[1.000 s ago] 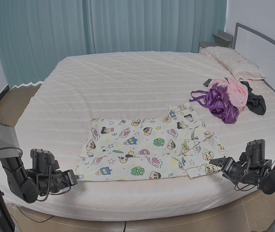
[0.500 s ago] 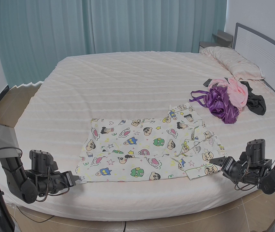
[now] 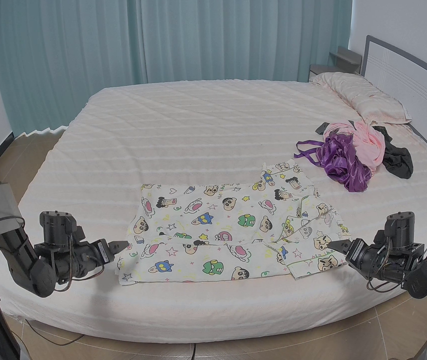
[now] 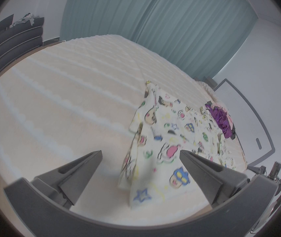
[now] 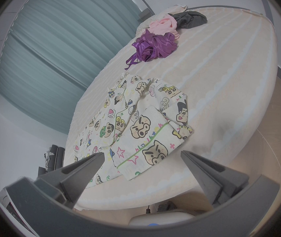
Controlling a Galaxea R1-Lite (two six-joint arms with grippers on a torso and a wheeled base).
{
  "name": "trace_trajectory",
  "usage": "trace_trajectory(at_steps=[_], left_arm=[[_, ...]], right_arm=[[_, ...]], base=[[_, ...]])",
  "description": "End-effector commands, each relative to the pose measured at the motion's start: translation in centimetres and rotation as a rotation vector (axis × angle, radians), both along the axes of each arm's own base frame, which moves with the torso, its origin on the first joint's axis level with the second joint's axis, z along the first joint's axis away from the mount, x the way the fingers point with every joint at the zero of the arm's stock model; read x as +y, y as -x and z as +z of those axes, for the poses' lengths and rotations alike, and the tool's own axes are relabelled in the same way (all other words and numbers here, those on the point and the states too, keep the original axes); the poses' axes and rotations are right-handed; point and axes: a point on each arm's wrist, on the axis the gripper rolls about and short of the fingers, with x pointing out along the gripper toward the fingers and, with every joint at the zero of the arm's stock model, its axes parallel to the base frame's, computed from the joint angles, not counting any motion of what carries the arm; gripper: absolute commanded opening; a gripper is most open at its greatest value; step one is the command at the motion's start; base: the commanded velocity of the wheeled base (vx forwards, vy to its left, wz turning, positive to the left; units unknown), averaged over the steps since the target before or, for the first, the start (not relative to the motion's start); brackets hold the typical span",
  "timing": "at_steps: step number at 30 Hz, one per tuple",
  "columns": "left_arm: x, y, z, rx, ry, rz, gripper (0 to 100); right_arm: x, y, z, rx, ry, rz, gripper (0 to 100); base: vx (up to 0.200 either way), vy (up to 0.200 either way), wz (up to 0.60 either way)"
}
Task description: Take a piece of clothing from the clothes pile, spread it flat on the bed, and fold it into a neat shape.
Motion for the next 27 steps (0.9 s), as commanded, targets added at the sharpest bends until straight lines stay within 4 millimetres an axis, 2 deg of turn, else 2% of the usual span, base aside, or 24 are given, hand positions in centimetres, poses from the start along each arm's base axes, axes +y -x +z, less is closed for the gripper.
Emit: trace_trajectory(at_steps=[1,3,6,7,8,10,21,23,24,27], left_arm=[[-0.5,-3.8,0.9,-0.040,0.025,-0.039,100],[-0.6,-4.3,0.7,-0.036,0.039,-0.064,100],[-0.9,-5.8,-1.2,-0.007,0.068,-0.132,100],[-0.9,-5.8,-1.2,-0.007,0.068,-0.132,100],[-1.0,-6.1,-2.3,0.010,0.049,-0.147,100],[-1.0,-6.1,-3.1,0.026,0.027,-0.168,100],[-1.6,-6.3,-3.9,0.035,0.023,-0.197,100],[-1.6,-6.6,-4.1,0.033,0.023,-0.197,100],[-1.7,-6.6,-4.0,0.032,0.023,-0.197,0],[-1.7,-6.6,-4.0,0.032,0.023,-0.199,0]], right_arm=[[0.0,-0.5,-0.3,0.001,0.013,0.004,100],[-0.1,-0.5,-0.3,0.001,0.014,0.004,100],[-0.4,-0.6,-0.4,-0.002,0.034,0.008,100],[-0.4,-0.6,-0.4,-0.002,0.034,0.008,100],[-0.5,-0.7,-0.5,-0.003,0.049,0.022,100],[-0.8,-1.1,-0.6,-0.010,0.068,0.022,100],[-1.6,-3.3,-0.6,-0.045,0.054,0.078,100],[-2.0,-4.4,-0.4,-0.071,0.061,0.081,100],[-2.1,-4.5,-0.5,-0.074,0.064,0.082,100],[-3.1,-5.9,-1.1,-0.091,0.127,0.090,100]], base=[[0.000,0.000,0.00],[0.000,0.000,0.00],[0.000,0.000,0.00],[0.000,0.000,0.00],[0.000,0.000,0.00],[0.000,0.000,0.00],[0.000,0.000,0.00],[0.000,0.000,0.00],[0.000,0.000,0.00],[0.000,0.000,0.00]])
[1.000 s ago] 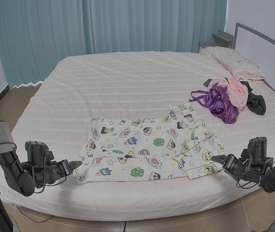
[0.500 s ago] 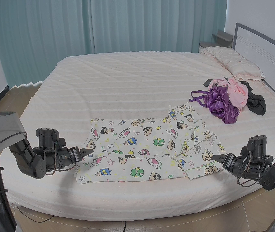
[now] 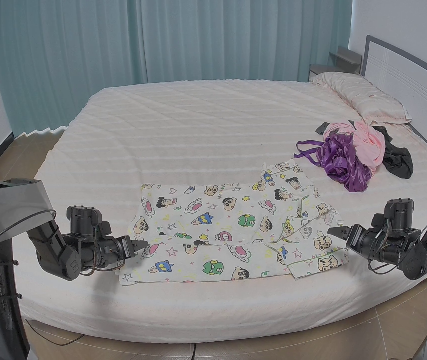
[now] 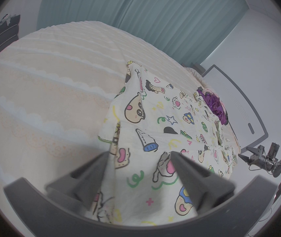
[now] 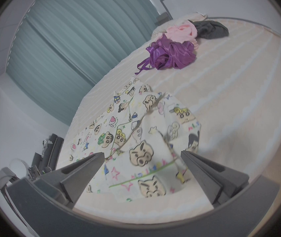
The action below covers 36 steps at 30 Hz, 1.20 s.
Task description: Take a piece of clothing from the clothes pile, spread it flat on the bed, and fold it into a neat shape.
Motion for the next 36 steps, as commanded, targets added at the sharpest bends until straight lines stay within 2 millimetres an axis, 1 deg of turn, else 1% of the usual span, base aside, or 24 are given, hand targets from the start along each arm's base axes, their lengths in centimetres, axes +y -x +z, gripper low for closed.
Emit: trace_trajectory(at_steps=[1,3,7,11,17,23,24,29,36], left_arm=[[0.0,-0.1,-0.4,0.008,0.001,0.001,0],[0.0,-0.1,-0.4,0.008,0.001,0.001,0],[0.0,0.0,-0.4,0.011,0.000,0.001,0],[0.0,0.1,-0.3,0.009,0.001,0.001,0],[0.0,0.1,-0.3,0.009,0.001,0.002,0],[0.0,0.1,-0.2,0.009,0.001,0.001,0],[0.0,0.1,-0.2,0.008,0.002,0.001,0],[-0.1,0.1,-0.2,0.008,0.000,0.000,0],[-0.2,0.2,-0.2,0.014,-0.002,-0.001,0]], right_arm=[[-1.3,-1.8,-1.1,-0.008,0.054,0.002,100],[-1.4,-2.0,-1.4,-0.008,0.067,0.021,100],[-1.7,-3.2,-2.4,-0.023,0.094,0.103,100],[-1.4,-4.4,-3.6,-0.027,0.114,0.168,100],[-1.2,-6.0,-4.6,-0.050,0.117,0.214,100],[-0.9,-6.3,-5.3,-0.035,0.078,0.278,100],[-0.7,-6.2,-5.6,-0.023,0.073,0.292,0],[-0.9,-6.2,-5.5,-0.029,0.071,0.295,0],[-1.1,-6.5,-4.7,-0.075,0.060,0.291,0]], base=[[0.000,0.000,0.00],[0.000,0.000,0.00],[0.000,0.000,0.00],[0.000,0.000,0.00],[0.000,0.000,0.00],[0.000,0.000,0.00],[0.000,0.000,0.00],[0.000,0.000,0.00],[0.000,0.000,0.00]])
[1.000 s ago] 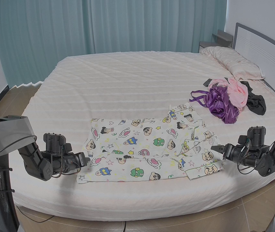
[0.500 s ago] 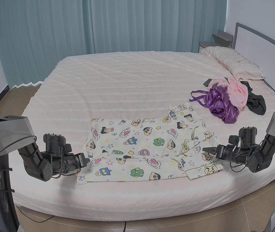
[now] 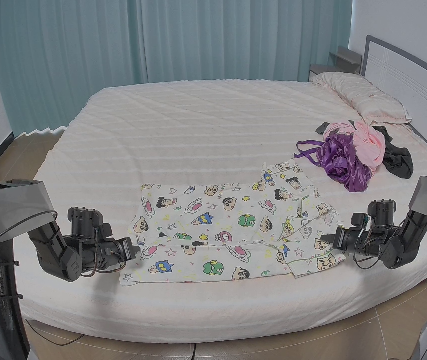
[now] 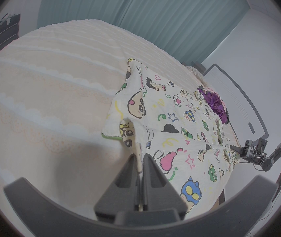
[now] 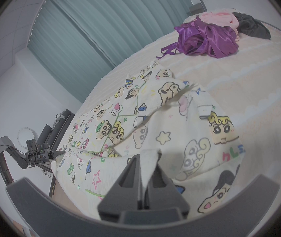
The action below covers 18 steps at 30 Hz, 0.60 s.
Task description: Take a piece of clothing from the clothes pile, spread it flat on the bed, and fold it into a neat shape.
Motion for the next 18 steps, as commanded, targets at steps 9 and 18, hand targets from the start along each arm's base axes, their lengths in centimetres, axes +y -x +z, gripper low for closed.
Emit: trace_trajectory(at_steps=[9,18], left_arm=[[0.0,0.0,0.1,0.001,-0.003,0.008,0],[0.0,-0.4,0.0,-0.008,-0.003,0.011,0]], right_arm=[[-0.1,-1.0,1.2,-0.093,0.002,-0.029,0],[0.3,-2.4,0.6,-0.112,0.024,-0.062,0]], base=[[0.000,0.000,0.00],[0.000,0.000,0.00]])
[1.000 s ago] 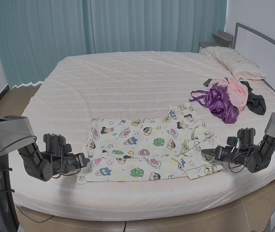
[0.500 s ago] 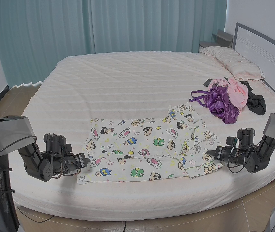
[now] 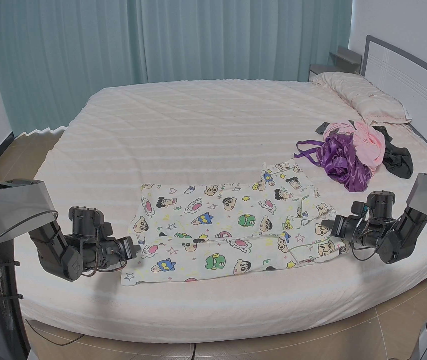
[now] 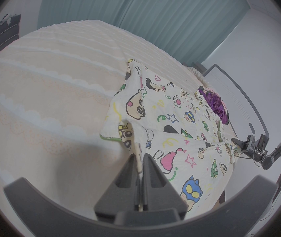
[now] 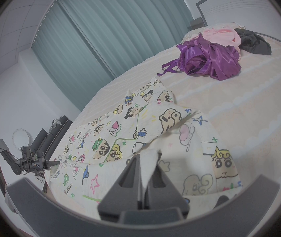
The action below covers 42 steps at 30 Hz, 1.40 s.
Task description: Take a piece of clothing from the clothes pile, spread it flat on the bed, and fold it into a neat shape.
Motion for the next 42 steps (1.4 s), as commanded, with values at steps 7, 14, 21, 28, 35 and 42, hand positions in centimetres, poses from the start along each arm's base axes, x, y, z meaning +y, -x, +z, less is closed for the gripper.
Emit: trace_trajectory(at_steps=[7,14,21,28,35,42], left_arm=[[0.0,-0.4,0.2,-0.016,0.002,0.001,100],[0.0,-0.3,0.2,-0.009,0.006,0.006,100],[0.4,0.0,2.2,-0.018,0.063,0.108,100],[1.2,0.6,3.8,-0.040,0.106,0.157,100],[1.8,0.6,4.5,-0.043,0.151,0.193,100],[1.6,0.7,4.3,-0.039,0.149,0.186,100]], right_arm=[[0.5,-0.5,-1.1,0.014,0.003,0.010,100],[0.0,-0.3,-0.8,0.016,-0.003,-0.006,100],[-0.5,0.7,1.6,0.012,-0.057,-0.180,100],[-0.5,2.7,3.1,0.032,-0.100,-0.292,100],[0.0,5.3,4.8,0.060,-0.200,-0.355,100],[-0.1,6.9,4.2,0.111,-0.198,-0.362,100]], base=[[0.000,0.000,0.00],[0.000,0.000,0.00],[0.000,0.000,0.00],[0.000,0.000,0.00],[0.114,0.000,0.00],[0.200,0.000,0.00]])
